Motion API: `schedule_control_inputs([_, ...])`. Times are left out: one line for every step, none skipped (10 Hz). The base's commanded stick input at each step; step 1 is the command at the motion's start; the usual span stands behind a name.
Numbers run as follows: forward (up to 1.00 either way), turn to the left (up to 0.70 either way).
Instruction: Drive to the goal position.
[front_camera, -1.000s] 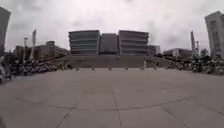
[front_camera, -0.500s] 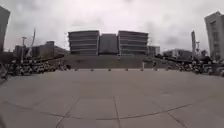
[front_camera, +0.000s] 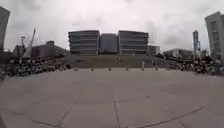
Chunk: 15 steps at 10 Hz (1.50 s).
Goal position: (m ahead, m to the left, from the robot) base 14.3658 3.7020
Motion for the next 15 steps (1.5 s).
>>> schedule_control_inputs([0.45,0.00])
schedule_control_inputs([0.45,0.00])
schedule_control_inputs([0.45,0.06])
schedule_control_inputs([0.45,0.26])
schedule_control_inputs([0.45,0.27])
schedule_control_inputs([0.45,0.27])
schedule_control_inputs([0.45,0.27])
schedule_control_inputs([0.45,0.27])
schedule_control_inputs([0.45,0.27])
schedule_control_inputs([0.45,0.27])
schedule_control_inputs([0.45,0.27])
schedule_control_inputs([0.45,0.27])
schedule_control_inputs([0.45,0.27])
schedule_control_inputs([0.45,0.27])
schedule_control_inputs([0.45,0.11])
